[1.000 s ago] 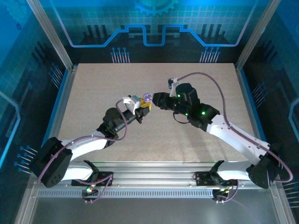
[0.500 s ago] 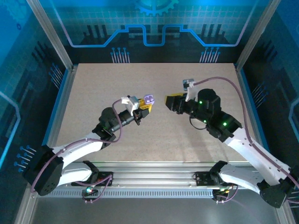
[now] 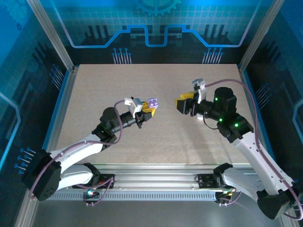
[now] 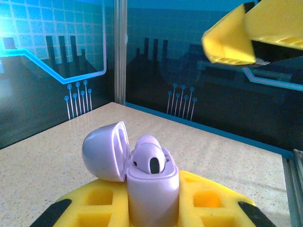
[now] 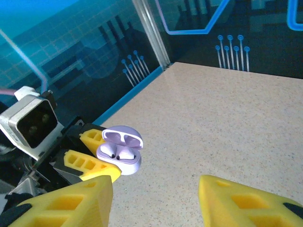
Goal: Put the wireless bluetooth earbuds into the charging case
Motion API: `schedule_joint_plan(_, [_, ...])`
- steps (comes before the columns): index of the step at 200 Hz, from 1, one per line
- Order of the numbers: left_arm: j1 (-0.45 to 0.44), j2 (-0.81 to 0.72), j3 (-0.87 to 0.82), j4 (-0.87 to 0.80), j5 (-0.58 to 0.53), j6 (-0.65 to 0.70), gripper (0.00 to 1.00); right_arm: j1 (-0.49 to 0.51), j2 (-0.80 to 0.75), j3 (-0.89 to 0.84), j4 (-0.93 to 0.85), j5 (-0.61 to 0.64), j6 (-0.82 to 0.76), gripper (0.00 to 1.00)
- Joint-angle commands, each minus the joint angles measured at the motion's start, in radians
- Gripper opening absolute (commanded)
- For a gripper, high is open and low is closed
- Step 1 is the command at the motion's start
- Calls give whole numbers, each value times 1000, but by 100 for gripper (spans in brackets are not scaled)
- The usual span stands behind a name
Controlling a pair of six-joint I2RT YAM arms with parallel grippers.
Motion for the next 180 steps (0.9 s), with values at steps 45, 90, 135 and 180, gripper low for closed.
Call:
schedule_joint_plan(45, [-4, -16, 40, -4, 78, 16, 17, -135, 34, -31, 73, -395, -275, 57])
schedule_joint_plan(90, [-4, -13, 49, 0, 120, 28, 17, -141, 24, -53, 46, -482, -494, 64])
schedule_joint_plan(135, [-4, -11, 50, 25, 169, 29, 17, -131, 98, 39, -122, -522, -656, 73])
schedule_joint_plan(180, [-5, -17, 45, 49, 191, 24, 17, -85, 182, 102, -206, -493, -760, 73])
